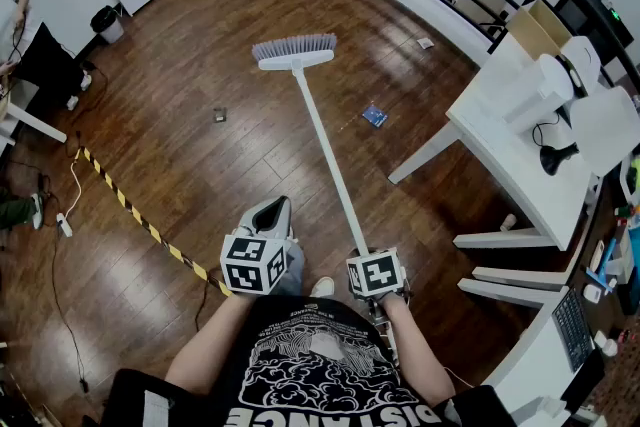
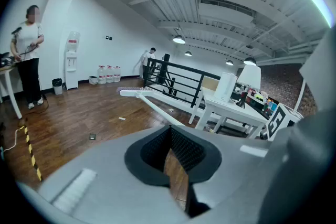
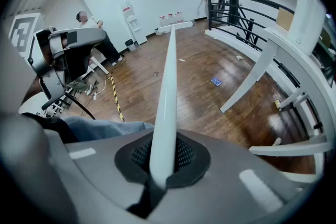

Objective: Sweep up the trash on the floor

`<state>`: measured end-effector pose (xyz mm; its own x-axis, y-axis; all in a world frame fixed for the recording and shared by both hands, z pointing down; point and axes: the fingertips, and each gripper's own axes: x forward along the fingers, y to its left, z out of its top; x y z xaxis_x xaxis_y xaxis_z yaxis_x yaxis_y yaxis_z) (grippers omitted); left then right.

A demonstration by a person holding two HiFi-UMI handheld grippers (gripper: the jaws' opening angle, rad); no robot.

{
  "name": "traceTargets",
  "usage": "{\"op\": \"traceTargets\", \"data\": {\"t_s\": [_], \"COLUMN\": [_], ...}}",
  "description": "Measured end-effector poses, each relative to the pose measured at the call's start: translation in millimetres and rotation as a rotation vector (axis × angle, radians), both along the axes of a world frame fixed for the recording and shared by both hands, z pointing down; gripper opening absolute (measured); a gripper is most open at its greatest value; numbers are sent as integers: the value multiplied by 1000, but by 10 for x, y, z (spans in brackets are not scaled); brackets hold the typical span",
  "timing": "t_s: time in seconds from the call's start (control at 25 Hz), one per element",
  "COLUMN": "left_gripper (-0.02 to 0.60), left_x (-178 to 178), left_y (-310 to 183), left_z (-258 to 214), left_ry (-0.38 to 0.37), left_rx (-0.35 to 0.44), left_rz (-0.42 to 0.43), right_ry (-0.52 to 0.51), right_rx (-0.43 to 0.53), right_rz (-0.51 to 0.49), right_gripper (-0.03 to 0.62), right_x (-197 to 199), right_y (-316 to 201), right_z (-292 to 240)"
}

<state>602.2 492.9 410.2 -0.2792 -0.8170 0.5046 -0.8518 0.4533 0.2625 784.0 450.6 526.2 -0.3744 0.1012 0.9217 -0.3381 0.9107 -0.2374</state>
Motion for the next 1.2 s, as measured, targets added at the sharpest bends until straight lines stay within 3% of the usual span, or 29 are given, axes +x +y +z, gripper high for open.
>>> {"op": "traceTargets", "data": {"t_s": [0.32,0.72,1.2], "left_gripper": [5,5,5], "left_x": [-729,-2039,-3446], "left_y": [-219,-462,-332], "left_z": [218,366,667], "left_ry": [44,110,175], "left_rx": [3,1,-7], "left_rz": [-26,-56,-178], "right_ry": [42,155,282], "right_rx": [4,0,34], "right_rz": [-44,-103,-289], "right_gripper": [0,0,0], "right_x": [-695,-1796,-3220], "right_y": [-207,-528,-830], "right_z": [144,285,493]}}
